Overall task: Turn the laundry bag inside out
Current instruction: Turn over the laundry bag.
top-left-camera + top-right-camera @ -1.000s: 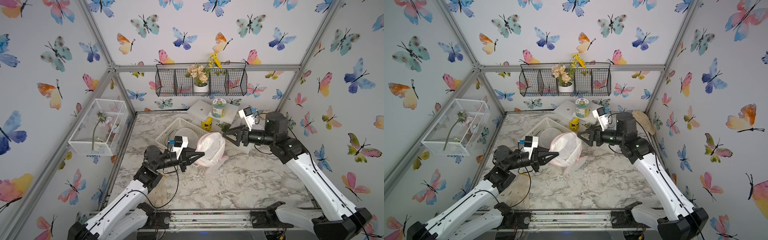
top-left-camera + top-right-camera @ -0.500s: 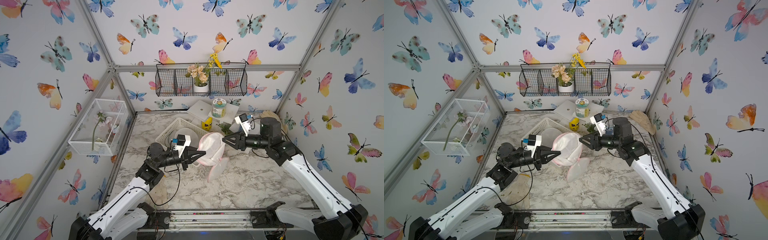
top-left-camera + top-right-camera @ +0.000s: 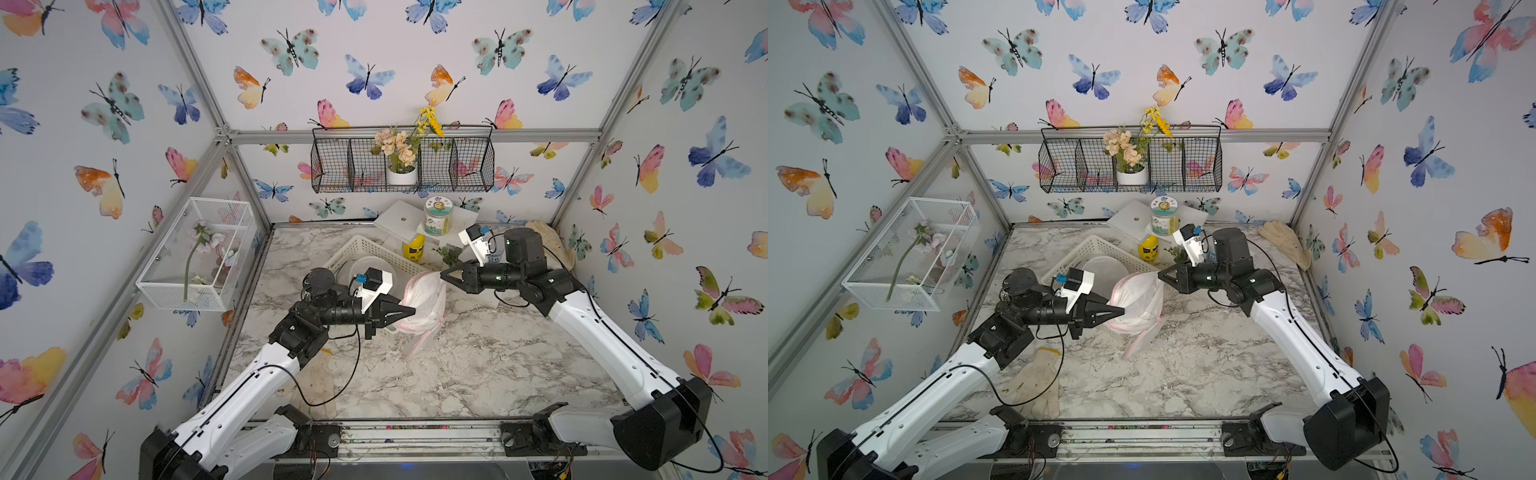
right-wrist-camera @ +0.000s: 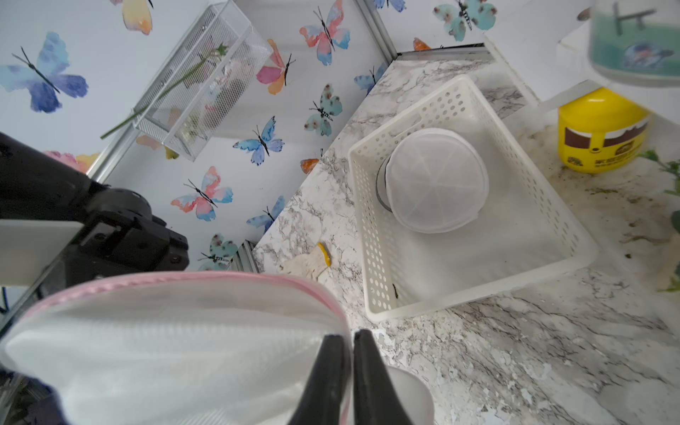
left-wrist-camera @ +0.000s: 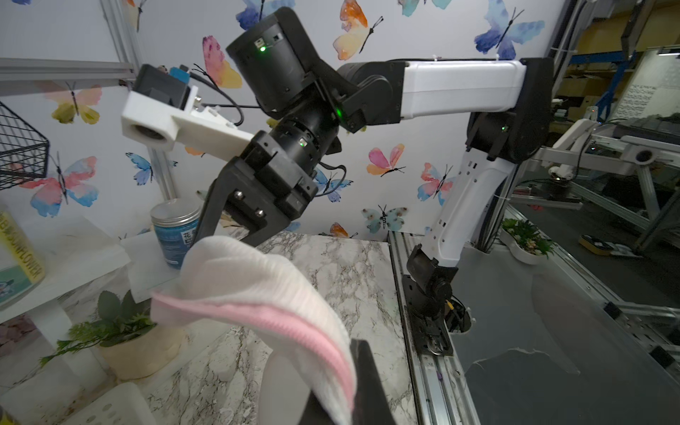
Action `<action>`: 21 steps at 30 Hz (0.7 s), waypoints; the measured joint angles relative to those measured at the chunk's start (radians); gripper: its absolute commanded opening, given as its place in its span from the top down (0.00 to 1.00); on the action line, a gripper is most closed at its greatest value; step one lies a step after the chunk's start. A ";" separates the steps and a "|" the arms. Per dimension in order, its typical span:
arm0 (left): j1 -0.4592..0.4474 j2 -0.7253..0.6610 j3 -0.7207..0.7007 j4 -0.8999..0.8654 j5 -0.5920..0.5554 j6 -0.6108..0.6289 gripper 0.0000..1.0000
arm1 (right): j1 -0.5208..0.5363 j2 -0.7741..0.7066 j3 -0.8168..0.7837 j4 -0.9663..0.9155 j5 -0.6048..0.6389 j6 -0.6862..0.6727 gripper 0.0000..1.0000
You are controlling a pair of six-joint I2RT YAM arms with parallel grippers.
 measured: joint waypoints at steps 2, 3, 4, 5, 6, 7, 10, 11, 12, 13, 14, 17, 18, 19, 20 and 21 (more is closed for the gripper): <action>-0.001 0.010 0.009 -0.003 0.006 0.010 1.00 | -0.002 0.016 -0.030 -0.030 -0.036 -0.030 0.45; -0.001 0.014 0.011 -0.003 0.000 0.014 1.00 | -0.002 0.022 -0.040 -0.054 -0.042 -0.042 0.39; -0.002 0.018 0.011 -0.005 -0.016 0.017 1.00 | -0.002 0.024 -0.042 -0.078 -0.040 -0.053 0.34; -0.002 0.023 0.013 -0.010 -0.034 0.018 1.00 | -0.002 0.021 -0.042 -0.093 -0.030 -0.063 0.31; -0.002 0.032 0.017 -0.018 -0.052 0.019 1.00 | -0.004 0.008 -0.041 -0.107 -0.002 -0.070 0.29; -0.002 0.043 0.024 -0.029 -0.065 0.020 1.00 | -0.006 -0.014 -0.040 -0.116 0.040 -0.085 0.26; -0.002 0.076 0.037 -0.045 -0.101 0.014 1.00 | -0.017 -0.116 -0.040 -0.140 0.208 -0.139 0.23; -0.002 0.081 0.035 -0.046 -0.109 0.012 1.00 | -0.019 -0.151 -0.040 -0.143 0.257 -0.160 0.22; -0.002 0.085 0.033 -0.046 -0.117 0.010 1.00 | -0.018 -0.193 -0.040 -0.143 0.310 -0.191 0.22; -0.002 0.088 0.031 -0.047 -0.130 0.008 1.00 | -0.018 -0.231 -0.040 -0.143 0.360 -0.221 0.22; -0.002 0.090 0.029 -0.051 -0.140 0.007 1.00 | -0.018 -0.261 -0.040 -0.142 0.399 -0.253 0.22; -0.002 0.097 0.028 -0.062 -0.156 0.007 1.00 | -0.016 -0.335 -0.058 -0.135 0.487 -0.368 0.22; -0.002 0.098 0.029 -0.068 -0.161 0.007 1.00 | -0.016 -0.354 -0.069 -0.135 0.489 -0.418 0.22; -0.002 0.100 0.029 -0.074 -0.162 0.010 1.00 | -0.016 -0.370 -0.082 -0.136 0.477 -0.473 0.22; -0.002 0.103 0.030 -0.076 -0.162 0.011 1.00 | -0.016 -0.381 -0.095 -0.135 0.455 -0.514 0.22; -0.002 0.105 0.031 -0.079 -0.162 0.014 1.00 | -0.016 -0.392 -0.112 -0.131 0.417 -0.557 0.22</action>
